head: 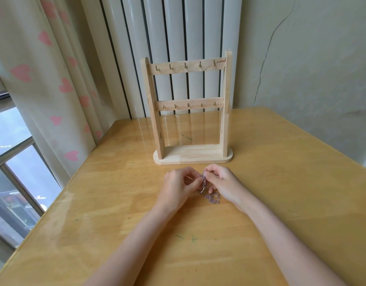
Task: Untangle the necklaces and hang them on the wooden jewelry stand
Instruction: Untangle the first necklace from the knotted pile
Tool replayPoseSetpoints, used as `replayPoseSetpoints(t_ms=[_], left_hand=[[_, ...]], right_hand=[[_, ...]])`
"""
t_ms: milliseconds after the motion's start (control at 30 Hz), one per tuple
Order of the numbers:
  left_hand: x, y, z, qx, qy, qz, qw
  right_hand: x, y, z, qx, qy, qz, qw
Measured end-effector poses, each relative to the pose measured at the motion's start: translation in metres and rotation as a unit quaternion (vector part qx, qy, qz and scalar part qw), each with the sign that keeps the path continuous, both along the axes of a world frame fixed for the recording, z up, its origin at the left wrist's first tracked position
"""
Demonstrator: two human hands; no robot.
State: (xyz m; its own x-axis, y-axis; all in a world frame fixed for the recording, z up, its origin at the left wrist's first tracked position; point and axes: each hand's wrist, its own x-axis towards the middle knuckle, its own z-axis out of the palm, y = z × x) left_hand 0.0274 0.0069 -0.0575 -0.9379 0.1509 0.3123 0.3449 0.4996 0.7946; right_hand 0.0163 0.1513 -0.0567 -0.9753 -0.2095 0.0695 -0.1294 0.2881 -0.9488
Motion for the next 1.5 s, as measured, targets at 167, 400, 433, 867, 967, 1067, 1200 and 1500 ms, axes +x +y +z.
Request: replayPoseSetpoints(t_ms=[167, 400, 433, 867, 967, 1067, 1200, 1500], left_hand=[[0.001, -0.002, -0.001, -0.051, 0.060, -0.018, 0.997], [0.002, -0.003, 0.007, 0.151, -0.064, -0.033, 0.986], [0.001, -0.003, 0.007, 0.163, -0.072, -0.034, 0.984], [-0.004, -0.003, 0.001, 0.213, -0.086, -0.033, 0.973], [-0.003, -0.003, 0.001, 0.211, -0.084, -0.038, 0.973], [-0.004, -0.003, 0.002, 0.206, -0.086, -0.044, 0.974], [-0.003, -0.003, 0.002, 0.196, -0.076, -0.059, 0.976], [-0.003, 0.001, 0.001, 0.168, -0.117, -0.060, 0.977]], right_hand=[[0.000, 0.002, 0.000, 0.054, 0.029, -0.002, 0.998], [0.000, 0.002, 0.004, 0.099, 0.059, 0.005, 0.993], [0.000, 0.002, 0.004, 0.093, 0.054, 0.011, 0.994], [0.000, 0.004, 0.006, -0.061, 0.105, -0.023, 0.992], [0.001, 0.002, 0.006, -0.059, 0.103, -0.020, 0.993], [0.002, 0.002, 0.008, -0.061, 0.090, -0.021, 0.994], [0.004, 0.003, 0.009, -0.027, 0.101, -0.010, 0.994], [0.002, 0.004, 0.006, 0.028, 0.125, -0.055, 0.990]])
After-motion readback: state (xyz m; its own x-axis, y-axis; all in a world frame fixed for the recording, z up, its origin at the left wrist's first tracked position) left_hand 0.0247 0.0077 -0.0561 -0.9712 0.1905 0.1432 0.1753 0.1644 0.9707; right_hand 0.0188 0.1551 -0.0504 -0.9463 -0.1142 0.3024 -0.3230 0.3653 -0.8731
